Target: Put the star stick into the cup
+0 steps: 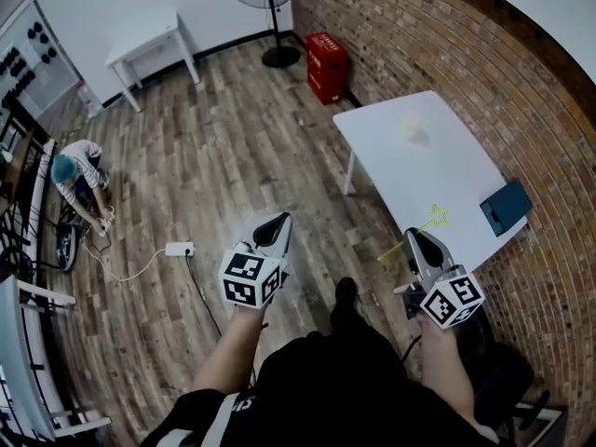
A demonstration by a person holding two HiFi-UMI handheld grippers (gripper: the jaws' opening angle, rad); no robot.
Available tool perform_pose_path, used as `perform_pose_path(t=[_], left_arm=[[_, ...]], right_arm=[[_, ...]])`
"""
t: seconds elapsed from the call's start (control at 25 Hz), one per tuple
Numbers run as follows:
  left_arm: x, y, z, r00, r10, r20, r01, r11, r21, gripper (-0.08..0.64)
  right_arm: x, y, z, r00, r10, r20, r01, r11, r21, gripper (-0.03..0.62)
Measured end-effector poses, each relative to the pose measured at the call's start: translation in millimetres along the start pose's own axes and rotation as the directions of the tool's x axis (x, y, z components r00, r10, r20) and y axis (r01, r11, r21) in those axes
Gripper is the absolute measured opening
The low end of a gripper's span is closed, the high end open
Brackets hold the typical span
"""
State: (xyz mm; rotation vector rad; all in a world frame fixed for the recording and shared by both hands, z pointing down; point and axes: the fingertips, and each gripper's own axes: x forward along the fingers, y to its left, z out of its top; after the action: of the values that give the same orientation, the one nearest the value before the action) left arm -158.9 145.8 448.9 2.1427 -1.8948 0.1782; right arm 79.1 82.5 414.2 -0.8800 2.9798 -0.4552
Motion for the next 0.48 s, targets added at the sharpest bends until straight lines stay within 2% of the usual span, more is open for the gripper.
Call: perform_pose_path(t=[0.48], left_arm=[[137,33,50,1.0,0.017,-0.014,-0.018,1.0,-0.019,0.006]], right_arm=[[114,-112,31,0.998,0.061,-0.003,-0.061,0.997,0.054,0.015]])
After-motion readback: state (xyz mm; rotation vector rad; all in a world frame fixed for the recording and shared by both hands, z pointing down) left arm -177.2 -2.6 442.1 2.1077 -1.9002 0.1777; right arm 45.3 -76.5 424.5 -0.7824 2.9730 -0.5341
